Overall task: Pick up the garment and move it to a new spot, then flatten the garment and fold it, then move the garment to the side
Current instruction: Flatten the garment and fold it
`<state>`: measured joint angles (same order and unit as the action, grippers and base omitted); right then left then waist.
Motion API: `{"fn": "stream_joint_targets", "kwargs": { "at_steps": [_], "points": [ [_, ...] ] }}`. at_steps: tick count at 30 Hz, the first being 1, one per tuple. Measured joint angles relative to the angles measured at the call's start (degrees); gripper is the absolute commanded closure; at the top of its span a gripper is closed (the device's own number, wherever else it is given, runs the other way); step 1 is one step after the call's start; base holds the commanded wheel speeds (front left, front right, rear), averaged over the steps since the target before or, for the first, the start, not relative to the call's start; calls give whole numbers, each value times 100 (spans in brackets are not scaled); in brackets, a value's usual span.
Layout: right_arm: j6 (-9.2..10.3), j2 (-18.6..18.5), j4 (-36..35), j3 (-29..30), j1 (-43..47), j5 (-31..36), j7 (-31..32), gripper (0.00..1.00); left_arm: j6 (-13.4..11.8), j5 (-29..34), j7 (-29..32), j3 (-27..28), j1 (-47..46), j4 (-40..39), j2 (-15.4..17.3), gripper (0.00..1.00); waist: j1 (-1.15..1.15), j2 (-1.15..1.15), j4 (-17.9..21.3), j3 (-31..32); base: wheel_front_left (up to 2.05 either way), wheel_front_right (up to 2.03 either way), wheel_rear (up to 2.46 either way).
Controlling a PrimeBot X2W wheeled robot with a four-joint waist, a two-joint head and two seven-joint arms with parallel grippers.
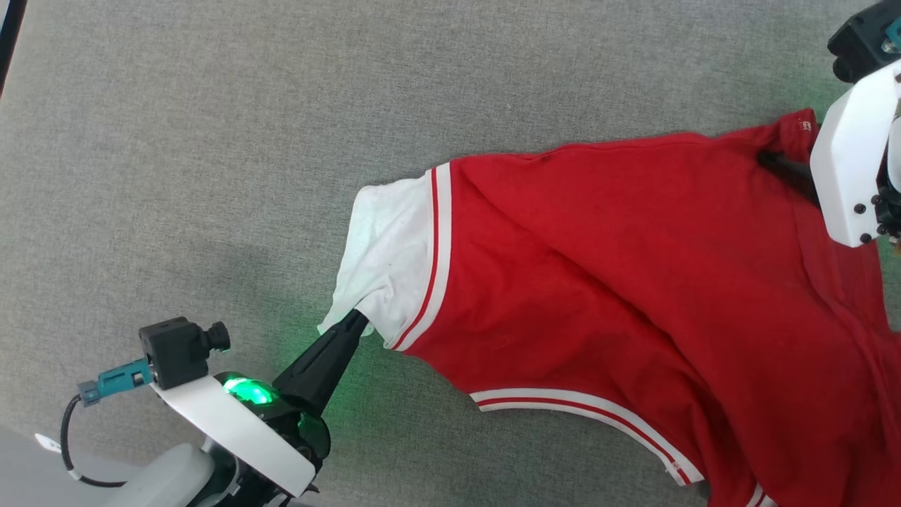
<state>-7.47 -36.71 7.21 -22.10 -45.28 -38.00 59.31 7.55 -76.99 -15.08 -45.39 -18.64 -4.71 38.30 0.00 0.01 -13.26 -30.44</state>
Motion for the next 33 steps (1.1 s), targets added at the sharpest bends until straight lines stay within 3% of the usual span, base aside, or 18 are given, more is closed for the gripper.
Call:
{"fn": "stream_joint_targets", "kwargs": {
  "at_steps": [5, 17, 24, 33],
  "points": [
    [-2, 12, 107, -93, 6, -151, -153, 100, 0, 5, 1, 48, 3, 37, 23, 100, 0, 0, 65, 81, 0, 0, 0],
    [-2, 315, 554, 378, -162, -202, -1519, 100, 0, -140, 47, -125, -576, 299, 140, 100, 0, 0, 277, 619, 0, 0, 0],
    [-2, 645, 1109, 1150, -944, 34, -2457, 100, 0, -172, 330, -27, -1989, 982, 121, 100, 0, 0, 539, 766, 0, 0, 0],
    [-2, 1588, 2406, 2324, -2930, 543, -3478, 100, 0, -1141, 1069, 888, -4620, 2703, -288, 100, 0, -1, 861, 377, 0, 0, 0]
  ]
}}
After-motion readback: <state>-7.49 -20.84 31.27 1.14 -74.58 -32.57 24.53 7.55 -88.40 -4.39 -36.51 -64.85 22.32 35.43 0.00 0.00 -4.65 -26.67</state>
